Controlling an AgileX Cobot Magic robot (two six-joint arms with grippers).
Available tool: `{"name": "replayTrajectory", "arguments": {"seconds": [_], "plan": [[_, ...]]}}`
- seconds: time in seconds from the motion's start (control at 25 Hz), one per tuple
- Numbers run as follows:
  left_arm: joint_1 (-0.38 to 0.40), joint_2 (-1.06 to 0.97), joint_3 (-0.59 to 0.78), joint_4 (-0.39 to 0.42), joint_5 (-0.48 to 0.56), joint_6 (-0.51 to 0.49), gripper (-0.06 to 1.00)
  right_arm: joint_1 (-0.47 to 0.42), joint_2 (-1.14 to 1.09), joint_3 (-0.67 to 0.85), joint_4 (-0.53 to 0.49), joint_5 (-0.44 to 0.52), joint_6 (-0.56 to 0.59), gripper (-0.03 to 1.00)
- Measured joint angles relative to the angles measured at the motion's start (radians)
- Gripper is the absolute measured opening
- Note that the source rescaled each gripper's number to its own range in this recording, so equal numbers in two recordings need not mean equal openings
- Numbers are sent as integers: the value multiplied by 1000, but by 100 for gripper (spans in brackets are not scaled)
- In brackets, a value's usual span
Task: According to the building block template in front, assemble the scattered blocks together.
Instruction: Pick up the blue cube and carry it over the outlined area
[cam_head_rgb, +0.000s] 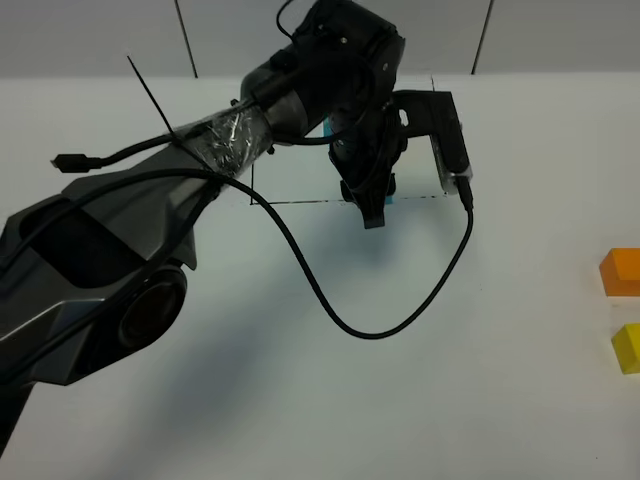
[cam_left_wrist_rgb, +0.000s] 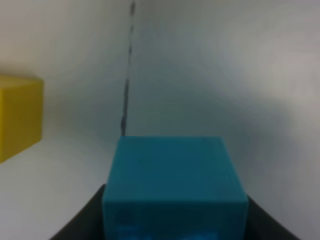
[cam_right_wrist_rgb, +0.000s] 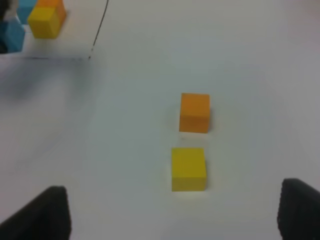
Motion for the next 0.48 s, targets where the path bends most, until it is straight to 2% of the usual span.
{"name": "replayTrajectory", "arguments": {"seconds": [0.28, 0.48], "plan": [[-7, 26, 36, -29, -1, -2, 0, 0, 0, 0, 1, 0, 0, 70], [-7, 27, 97, -27, -1, 67, 0, 0, 0, 0, 1, 0, 0, 70]]}}
